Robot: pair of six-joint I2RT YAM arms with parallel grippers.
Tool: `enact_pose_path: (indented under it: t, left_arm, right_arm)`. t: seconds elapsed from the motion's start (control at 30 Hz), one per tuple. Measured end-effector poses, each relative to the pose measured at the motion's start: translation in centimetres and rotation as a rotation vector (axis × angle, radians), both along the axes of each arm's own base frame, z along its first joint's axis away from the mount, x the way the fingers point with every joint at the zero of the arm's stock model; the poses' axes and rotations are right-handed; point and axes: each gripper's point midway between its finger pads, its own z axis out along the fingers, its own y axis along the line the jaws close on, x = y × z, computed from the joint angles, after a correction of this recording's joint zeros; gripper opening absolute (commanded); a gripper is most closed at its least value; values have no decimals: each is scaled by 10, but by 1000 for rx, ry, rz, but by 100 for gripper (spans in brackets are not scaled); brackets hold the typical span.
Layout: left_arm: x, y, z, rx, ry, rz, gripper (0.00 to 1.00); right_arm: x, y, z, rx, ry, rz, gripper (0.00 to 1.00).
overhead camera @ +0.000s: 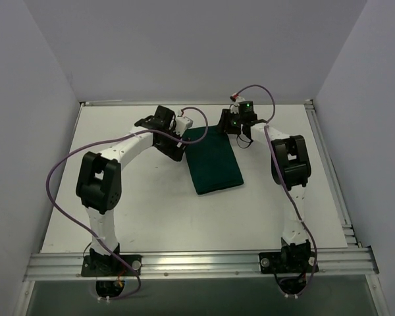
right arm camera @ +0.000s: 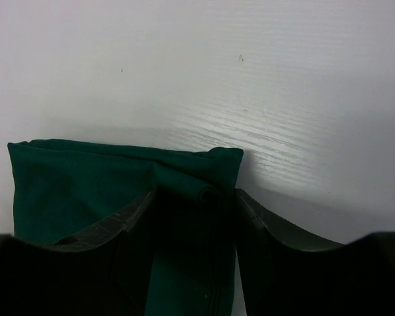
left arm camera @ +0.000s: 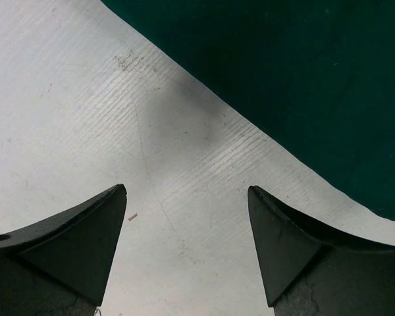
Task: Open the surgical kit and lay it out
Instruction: Open the surgical kit at the center of the board.
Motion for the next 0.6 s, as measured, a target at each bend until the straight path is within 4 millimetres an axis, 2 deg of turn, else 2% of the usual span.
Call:
enact_pose_path:
  t: [0.13,0.23,0.27,0.37,0.43,0.57,0.6]
  left_arm:
    - [0,1,0,4,-1,1,84]
    - [1,1,0,7,-3,1,84]
    - [1,2,0,9,-4,2,84]
    - [1,3,0,15,-8,2,84]
    - [2,3,0,19,-10,1,84]
    - [2,4,0,24,-14,0,84]
    - [2,4,0,26,-15,-2,84]
  right_arm:
    - [-3,-1,8,-46,-31,-18,40]
    - [-5,0,17,-83,-61,-37,32]
    - [-7,-1,19,-96,-73,-44,25]
    - [-9,-2,25,-110,-93,-57,13]
    - [-7,-1,27,-105,-101,-60,13]
    - [-7,0,28,-93,-97,-68,0]
    - [-7,0,28,-91,-96,-69,0]
